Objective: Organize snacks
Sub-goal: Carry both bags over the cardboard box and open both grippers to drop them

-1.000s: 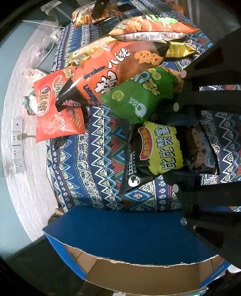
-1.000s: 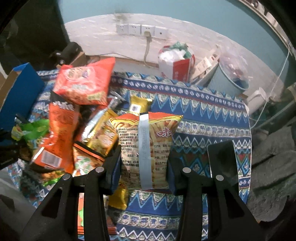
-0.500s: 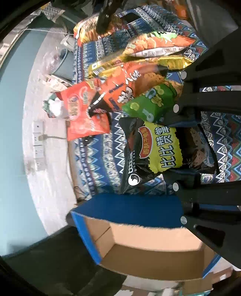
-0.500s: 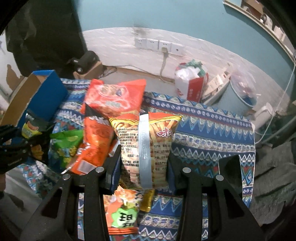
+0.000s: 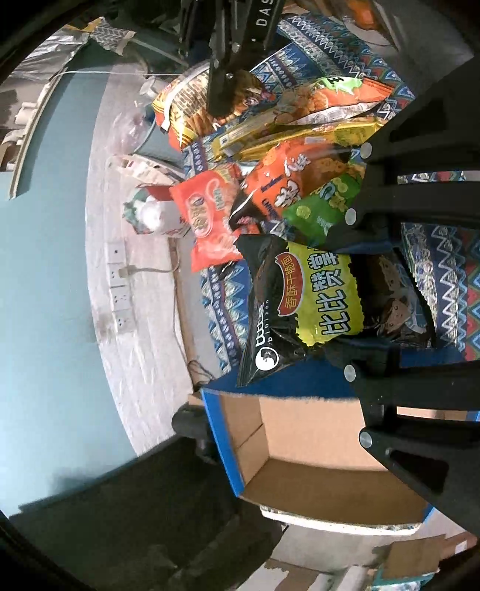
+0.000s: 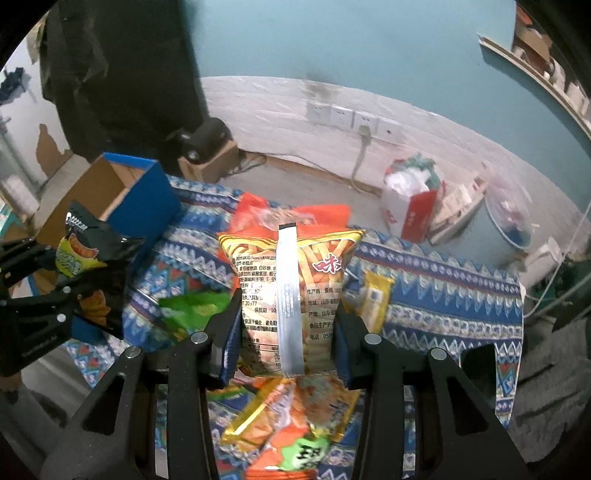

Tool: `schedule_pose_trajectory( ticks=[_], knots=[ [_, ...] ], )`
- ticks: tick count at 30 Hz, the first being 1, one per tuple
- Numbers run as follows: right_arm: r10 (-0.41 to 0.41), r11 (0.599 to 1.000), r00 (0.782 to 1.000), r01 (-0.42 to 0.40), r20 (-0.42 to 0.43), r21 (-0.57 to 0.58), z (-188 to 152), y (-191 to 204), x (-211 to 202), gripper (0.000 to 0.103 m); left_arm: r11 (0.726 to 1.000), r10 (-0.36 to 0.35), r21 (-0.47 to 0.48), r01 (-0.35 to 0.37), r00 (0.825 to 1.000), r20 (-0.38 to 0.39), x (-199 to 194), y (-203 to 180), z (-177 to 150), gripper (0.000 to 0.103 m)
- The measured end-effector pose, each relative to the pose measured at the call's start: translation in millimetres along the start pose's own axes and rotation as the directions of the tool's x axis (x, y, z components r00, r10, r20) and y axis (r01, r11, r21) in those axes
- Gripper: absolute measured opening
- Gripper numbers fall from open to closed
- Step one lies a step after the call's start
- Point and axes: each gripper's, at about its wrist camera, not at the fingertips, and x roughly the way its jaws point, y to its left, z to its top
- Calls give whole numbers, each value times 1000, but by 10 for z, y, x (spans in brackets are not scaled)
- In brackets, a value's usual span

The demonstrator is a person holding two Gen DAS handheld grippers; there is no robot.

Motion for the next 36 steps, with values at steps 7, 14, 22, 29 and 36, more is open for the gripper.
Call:
schedule_pose_trajectory(
  ticks=[7,14,22,29,36],
  knots=[
    [40,998,999,-39,16,-39,156,294,12,40,998,8,-56,-7,1000,24,-129,283,-6,35],
    [75,995,997,-74,18,-72,311,605,94,40,992,38,-119,-34,999,30,-200,641,-84,35],
    [123,985,992,-121,11,-123,477,998,207,40,981,73,-181,-71,997,8,-188,1031,-255,35],
    [171,971,985,-168,1,-167,600,1435,296,40,965,106,-237,-112,994,-37,-113,1382,-448,35],
    [214,955,977,-213,-19,-204,685,1891,406,40,946,121,-292,-142,989,-90,29,1651,-583,35]
  ],
)
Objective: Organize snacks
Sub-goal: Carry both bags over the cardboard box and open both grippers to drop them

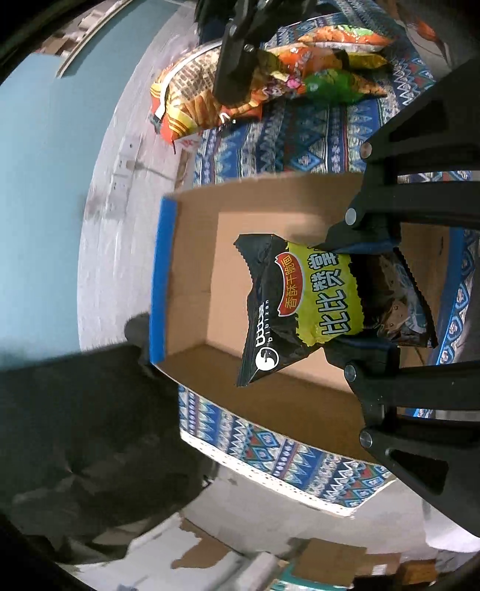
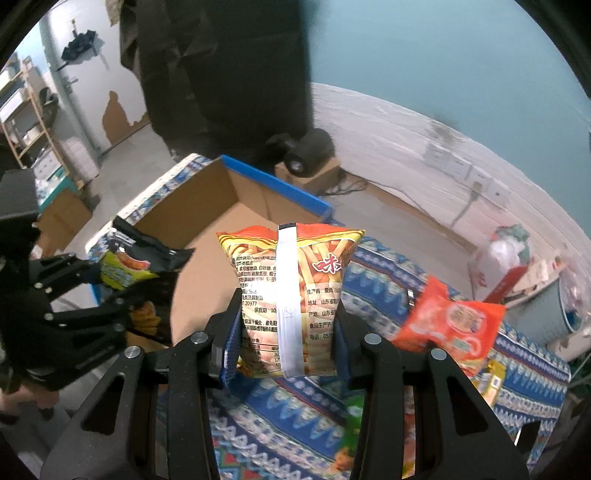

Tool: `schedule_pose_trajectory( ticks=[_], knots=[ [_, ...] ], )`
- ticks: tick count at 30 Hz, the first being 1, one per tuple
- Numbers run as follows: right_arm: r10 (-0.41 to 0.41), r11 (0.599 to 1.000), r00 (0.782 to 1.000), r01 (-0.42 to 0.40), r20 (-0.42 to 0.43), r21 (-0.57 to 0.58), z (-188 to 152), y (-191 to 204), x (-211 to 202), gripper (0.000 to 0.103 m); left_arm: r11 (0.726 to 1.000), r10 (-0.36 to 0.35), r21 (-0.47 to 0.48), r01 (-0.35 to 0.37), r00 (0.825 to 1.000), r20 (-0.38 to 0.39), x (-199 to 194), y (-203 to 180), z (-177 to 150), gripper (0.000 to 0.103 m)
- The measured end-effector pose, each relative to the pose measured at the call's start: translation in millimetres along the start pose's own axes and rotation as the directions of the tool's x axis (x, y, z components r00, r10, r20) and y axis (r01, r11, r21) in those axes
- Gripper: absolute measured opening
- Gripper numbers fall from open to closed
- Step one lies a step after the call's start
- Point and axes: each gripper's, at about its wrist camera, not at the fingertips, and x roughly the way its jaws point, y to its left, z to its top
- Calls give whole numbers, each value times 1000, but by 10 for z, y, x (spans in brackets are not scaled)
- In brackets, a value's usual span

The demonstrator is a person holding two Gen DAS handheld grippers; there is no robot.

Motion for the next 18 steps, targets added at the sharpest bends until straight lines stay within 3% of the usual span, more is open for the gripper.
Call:
schedule_pose_trajectory(
  ticks=[12,14,16,18],
  knots=[
    [81,997,993,-81,-91,3,147,312,518,40,995,32,-86,-41,994,-104,211,332,-83,37],
    [87,996,991,-88,-103,-4,164,370,590,40,995,47,-80,-55,994,-103,186,357,-87,41],
    [91,996,990,-92,-107,-8,173,418,637,40,994,70,-75,-77,993,-95,147,380,-81,55],
    [98,995,989,-99,-113,-9,194,452,681,40,992,94,-77,-101,992,-84,108,405,-70,61]
  ],
)
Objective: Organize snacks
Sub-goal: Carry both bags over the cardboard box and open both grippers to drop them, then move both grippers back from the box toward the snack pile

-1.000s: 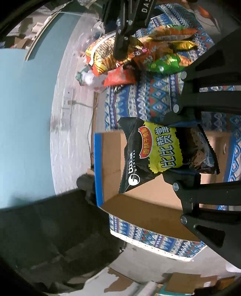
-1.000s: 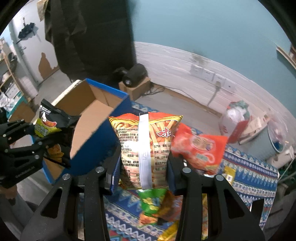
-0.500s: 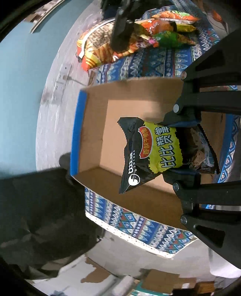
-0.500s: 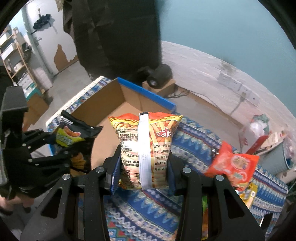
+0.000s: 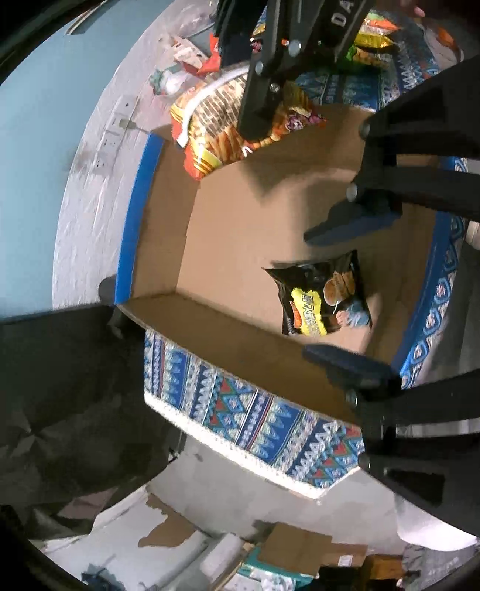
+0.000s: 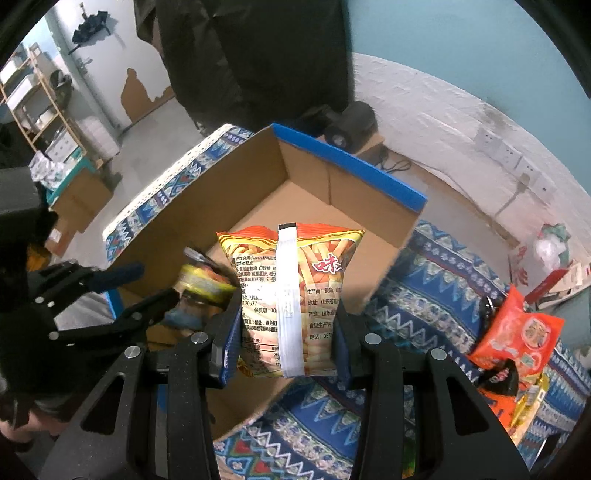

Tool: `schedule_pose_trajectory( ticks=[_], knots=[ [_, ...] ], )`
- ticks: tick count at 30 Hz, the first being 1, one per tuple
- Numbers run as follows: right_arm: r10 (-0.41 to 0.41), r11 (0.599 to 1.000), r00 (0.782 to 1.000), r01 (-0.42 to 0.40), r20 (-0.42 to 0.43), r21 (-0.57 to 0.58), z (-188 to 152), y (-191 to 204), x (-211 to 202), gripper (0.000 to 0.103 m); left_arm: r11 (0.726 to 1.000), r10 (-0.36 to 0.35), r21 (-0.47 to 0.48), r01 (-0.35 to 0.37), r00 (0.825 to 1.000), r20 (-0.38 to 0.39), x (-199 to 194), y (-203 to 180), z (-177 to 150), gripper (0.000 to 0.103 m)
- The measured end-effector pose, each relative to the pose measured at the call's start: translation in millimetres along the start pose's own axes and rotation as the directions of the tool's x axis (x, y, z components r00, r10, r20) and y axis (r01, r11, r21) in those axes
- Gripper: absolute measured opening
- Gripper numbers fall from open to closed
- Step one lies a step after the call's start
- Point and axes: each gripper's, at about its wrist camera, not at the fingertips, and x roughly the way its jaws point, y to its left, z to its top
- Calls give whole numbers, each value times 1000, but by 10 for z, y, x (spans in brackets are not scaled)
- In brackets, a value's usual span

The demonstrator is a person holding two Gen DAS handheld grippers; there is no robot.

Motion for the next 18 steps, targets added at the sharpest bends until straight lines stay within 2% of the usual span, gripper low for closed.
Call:
schedule_pose_trajectory(
  ticks=[10,13,15,18],
  knots=[
    [43,999,998,-44,-35,-28,35,144,182,42,1000,5,-27,-5,1000,3,-45,115,16,62],
    [39,999,999,-40,-32,-24,28,121,163,49,1000,-3,-21,3,1000,10,-74,90,23,65],
    [32,999,999,-32,-21,-19,23,88,118,58,1000,-9,-18,10,1000,14,-98,56,29,66],
    [23,1000,1000,-23,-3,3,-3,0,14,59,1000,-30,-7,30,999,19,-136,-5,36,68]
  ],
)
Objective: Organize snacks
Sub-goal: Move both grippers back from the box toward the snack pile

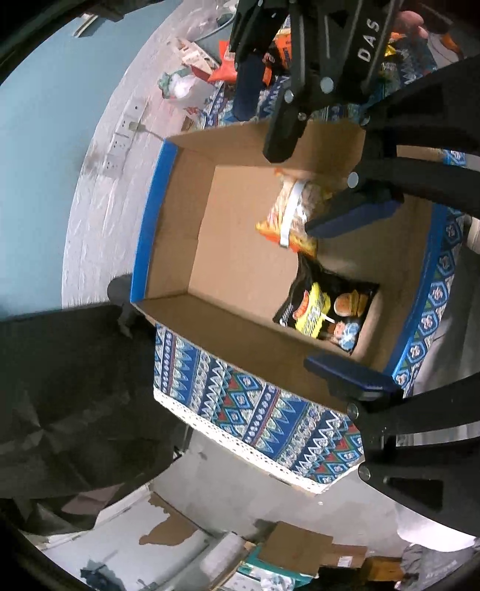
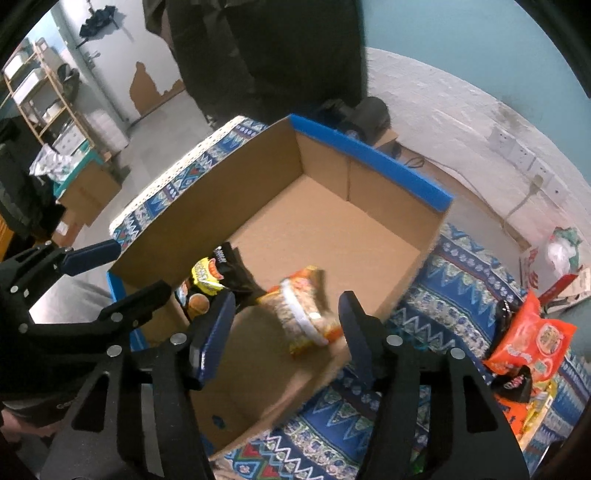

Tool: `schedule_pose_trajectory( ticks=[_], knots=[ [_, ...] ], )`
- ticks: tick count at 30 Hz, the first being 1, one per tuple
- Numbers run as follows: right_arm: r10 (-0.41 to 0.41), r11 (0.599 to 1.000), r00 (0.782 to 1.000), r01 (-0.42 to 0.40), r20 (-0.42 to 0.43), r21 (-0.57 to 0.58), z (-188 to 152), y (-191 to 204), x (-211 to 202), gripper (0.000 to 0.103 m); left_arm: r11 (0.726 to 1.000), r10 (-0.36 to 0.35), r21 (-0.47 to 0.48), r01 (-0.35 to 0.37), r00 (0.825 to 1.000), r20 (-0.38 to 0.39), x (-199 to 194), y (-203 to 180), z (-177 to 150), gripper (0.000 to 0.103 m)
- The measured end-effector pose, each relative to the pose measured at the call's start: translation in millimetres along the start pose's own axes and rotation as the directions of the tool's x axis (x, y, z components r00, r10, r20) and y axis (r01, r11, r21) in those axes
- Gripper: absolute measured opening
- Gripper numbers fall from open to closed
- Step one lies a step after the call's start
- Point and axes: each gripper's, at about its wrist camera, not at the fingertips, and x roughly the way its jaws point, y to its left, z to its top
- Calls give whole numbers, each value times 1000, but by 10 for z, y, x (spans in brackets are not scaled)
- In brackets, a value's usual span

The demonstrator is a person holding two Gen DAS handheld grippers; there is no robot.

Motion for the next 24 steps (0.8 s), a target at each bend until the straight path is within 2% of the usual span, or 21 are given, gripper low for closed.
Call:
schedule_pose_trajectory(
  ticks=[3,7,13,18,24],
  knots=[
    [-23,1000,1000,22,19,19,-53,-88,-132,66,1000,-13,16,13,1000,10,-44,-96,10,73],
    [-61,998,998,60,30,36,-159,-217,-301,70,999,-26,47,25,999,22,-104,-249,12,80],
    [-108,992,994,106,32,71,-387,-436,-559,75,992,-74,101,71,997,24,-208,-563,-11,81],
    [-129,987,991,126,29,100,-591,-621,-734,75,983,-88,162,85,996,12,-240,-846,-65,81],
    [-159,979,987,153,33,138,-804,-851,-948,75,967,-139,215,140,990,-19,-272,-1146,-132,81]
  ],
)
